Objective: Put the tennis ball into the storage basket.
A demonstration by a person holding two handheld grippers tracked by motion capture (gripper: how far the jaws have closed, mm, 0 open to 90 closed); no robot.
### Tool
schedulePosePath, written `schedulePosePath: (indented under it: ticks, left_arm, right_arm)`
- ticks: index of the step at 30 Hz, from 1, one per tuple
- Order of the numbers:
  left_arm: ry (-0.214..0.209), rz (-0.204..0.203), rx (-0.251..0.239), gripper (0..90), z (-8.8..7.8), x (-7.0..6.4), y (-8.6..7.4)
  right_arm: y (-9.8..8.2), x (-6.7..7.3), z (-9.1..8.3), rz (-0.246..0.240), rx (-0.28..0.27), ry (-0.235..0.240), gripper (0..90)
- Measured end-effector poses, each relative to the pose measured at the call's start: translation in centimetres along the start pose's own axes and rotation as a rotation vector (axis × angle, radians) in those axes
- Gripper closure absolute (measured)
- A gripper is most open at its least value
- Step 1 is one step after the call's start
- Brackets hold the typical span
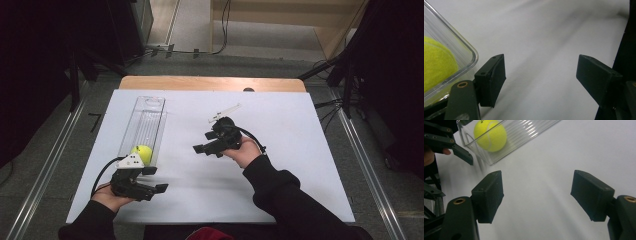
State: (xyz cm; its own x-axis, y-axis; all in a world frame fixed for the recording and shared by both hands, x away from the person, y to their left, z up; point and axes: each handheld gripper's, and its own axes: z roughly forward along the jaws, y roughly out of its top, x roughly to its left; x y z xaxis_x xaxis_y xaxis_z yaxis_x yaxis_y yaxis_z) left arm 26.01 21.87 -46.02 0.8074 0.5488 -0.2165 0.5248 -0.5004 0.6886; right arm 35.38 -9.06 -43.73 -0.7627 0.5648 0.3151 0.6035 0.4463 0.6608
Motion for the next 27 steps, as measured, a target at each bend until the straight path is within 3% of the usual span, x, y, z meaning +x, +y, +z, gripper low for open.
schedulePosePath:
  ticks: [5,27]
  left_arm:
    - [0.000,0.002,0.000,24.3,0.0,0.0,0.0]
    - [0.003,0.007,0.007,24.3,0.0,-0.1,0.0]
  right_arm:
    - [-0.7,-0.6,-0.8,0.028,-0.011,0.014,23.8]
    - [-4.1,-1.8,-3.2,0.040,-0.003,-0.008,23.8]
